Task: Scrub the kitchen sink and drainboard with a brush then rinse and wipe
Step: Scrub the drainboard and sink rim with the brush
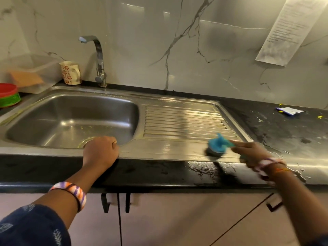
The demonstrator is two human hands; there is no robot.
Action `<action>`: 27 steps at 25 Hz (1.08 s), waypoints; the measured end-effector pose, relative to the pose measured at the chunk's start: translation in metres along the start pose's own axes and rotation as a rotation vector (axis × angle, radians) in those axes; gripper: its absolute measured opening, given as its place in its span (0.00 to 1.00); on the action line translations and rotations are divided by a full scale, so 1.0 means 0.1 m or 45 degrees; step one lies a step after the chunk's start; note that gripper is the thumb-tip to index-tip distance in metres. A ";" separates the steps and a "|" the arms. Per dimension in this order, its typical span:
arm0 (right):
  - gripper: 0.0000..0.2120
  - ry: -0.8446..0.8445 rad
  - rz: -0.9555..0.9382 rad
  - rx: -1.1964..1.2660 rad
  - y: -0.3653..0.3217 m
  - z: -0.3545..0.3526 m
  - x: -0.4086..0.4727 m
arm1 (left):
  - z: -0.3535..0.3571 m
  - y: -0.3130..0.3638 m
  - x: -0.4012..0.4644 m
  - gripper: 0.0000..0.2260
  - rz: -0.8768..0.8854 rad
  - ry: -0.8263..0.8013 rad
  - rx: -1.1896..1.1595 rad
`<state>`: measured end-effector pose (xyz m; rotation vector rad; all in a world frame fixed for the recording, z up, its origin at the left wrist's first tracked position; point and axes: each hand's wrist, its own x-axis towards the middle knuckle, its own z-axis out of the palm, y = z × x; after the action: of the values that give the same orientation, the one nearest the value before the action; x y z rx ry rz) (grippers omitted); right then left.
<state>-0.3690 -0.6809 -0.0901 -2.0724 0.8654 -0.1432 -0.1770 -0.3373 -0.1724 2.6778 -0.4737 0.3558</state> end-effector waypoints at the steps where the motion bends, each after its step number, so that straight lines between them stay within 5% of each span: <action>1: 0.16 0.084 0.098 0.006 0.13 -0.23 0.02 | 0.00 0.00 0.01 0.14 0.002 -0.006 0.009; 5: 0.18 0.007 0.209 0.090 0.12 -0.33 0.01 | 0.01 0.00 0.01 0.13 -0.005 -0.007 -0.005; 13: 0.18 -0.550 -0.476 0.029 -1.18 1.91 -0.19 | -0.03 -0.02 0.01 0.06 -0.254 0.010 0.066; 17: 0.18 -0.561 -0.447 -0.029 -1.04 1.59 -0.11 | -0.03 -0.04 0.01 0.04 -0.255 0.034 0.026; 20: 0.17 -0.400 -0.287 -0.143 -0.46 0.67 -0.02 | 0.03 -0.05 0.03 0.06 -0.163 0.068 -0.009; 23: 0.16 0.014 0.033 -0.212 0.15 -0.18 0.05 | 0.08 -0.04 0.05 0.09 -0.016 0.047 0.045; 27: 0.17 0.368 0.205 -0.224 0.37 -0.45 0.21 | 0.08 -0.04 0.09 0.10 -0.001 0.032 0.057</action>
<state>-0.3903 -0.7394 -0.0945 -2.1654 1.2560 -0.2940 -0.1657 -0.3400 -0.1777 2.7133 -0.4621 0.4040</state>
